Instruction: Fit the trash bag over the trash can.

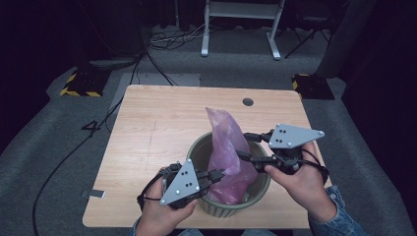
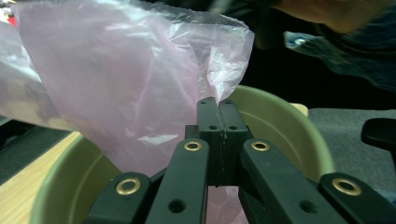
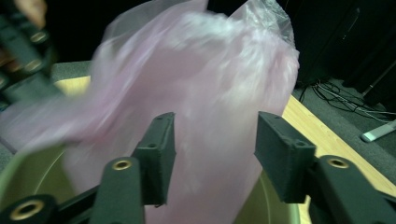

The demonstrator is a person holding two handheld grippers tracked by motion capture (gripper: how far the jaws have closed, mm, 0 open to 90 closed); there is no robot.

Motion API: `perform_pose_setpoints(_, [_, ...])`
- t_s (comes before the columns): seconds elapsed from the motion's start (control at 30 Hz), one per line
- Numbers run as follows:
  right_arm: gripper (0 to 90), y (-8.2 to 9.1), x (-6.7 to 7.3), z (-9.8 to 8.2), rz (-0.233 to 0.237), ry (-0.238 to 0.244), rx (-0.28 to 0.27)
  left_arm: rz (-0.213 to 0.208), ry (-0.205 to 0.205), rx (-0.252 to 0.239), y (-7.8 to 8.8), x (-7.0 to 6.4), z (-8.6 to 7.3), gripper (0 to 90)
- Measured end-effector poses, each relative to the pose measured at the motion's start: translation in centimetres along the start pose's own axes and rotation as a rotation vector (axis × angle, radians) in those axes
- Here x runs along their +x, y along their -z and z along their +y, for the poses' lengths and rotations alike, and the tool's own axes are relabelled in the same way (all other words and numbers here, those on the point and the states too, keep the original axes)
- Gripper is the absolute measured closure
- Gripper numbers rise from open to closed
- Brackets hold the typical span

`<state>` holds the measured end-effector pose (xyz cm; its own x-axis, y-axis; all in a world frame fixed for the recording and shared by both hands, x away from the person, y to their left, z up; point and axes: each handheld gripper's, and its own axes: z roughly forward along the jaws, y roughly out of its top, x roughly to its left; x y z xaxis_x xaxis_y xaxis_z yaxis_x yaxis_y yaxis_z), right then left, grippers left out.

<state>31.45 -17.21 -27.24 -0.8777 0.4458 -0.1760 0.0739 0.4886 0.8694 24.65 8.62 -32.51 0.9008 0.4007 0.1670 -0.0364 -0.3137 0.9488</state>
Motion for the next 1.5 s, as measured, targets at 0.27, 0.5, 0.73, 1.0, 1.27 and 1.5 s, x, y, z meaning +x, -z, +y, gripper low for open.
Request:
perform_pose_setpoints(0.27, [90.0, -0.3, -0.4, -0.2, 0.033, 0.039, -0.028, 0.060, 0.050, -0.042, 1.4, 0.7, -0.2, 76.9])
perform_pose_setpoints(0.5, [90.0, 0.7, -0.1, -1.2, 0.029, 0.061, -0.044, 0.108, 0.037, -0.057, 2.8, 1.3, 0.7, 66.8])
perform_pose_setpoints(0.73, [90.0, 1.4, 0.4, -1.4, 0.034, 0.074, -0.055, 0.160, 0.035, -0.069, 3.2, 2.9, 2.4, 60.7])
perform_pose_setpoints(1.0, [90.0, 1.2, 0.8, -1.5, 0.051, 0.077, -0.058, 0.171, 0.019, -0.054, 1.8, 4.5, 3.9, 47.6])
perform_pose_setpoints(1.27, [90.0, 1.0, 1.0, -1.5, 0.064, 0.077, -0.064, 0.104, 0.047, 0.002, -0.4, 5.5, 3.2, 49.9])
perform_pose_setpoints(1.5, [90.0, 0.4, 1.2, -1.4, 0.069, 0.086, -0.054, 0.029, 0.030, 0.003, -0.9, 4.6, 4.4, 52.0])
